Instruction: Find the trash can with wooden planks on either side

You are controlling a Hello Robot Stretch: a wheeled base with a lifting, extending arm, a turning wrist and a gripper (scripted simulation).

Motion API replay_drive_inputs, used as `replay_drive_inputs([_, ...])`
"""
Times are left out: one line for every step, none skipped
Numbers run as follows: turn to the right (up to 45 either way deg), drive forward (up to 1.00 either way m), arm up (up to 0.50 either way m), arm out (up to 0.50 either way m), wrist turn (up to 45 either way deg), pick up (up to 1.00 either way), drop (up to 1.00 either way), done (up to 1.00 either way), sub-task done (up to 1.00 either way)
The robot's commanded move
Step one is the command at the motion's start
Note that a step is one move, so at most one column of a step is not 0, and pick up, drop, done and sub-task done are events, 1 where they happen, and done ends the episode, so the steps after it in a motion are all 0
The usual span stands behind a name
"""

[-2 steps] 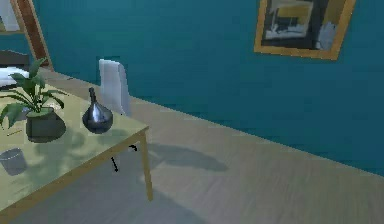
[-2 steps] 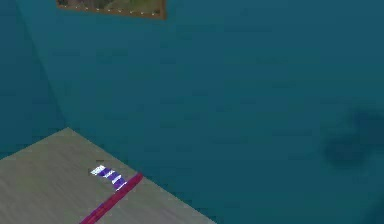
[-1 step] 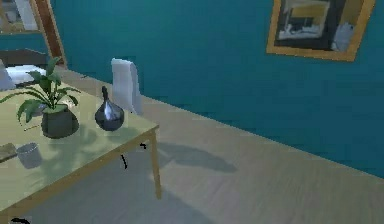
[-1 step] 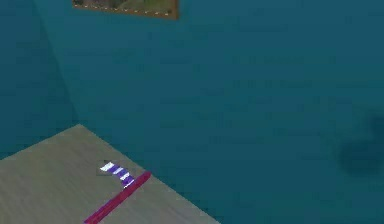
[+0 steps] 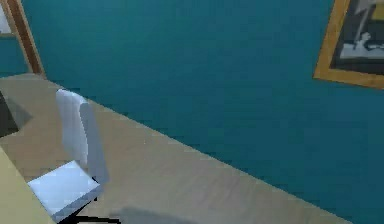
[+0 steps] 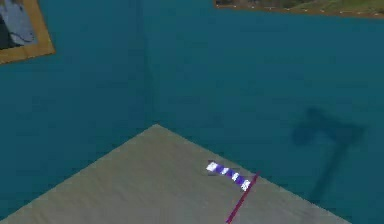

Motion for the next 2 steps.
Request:
replay_drive_inputs([33.0,0.00,0.00,0.00,0.0,0.00,0.00,0.00,0.00])
replay_drive_inputs([0.0,0.30,0.00,0.00,0.0,0.00,0.00,0.00,0.00])
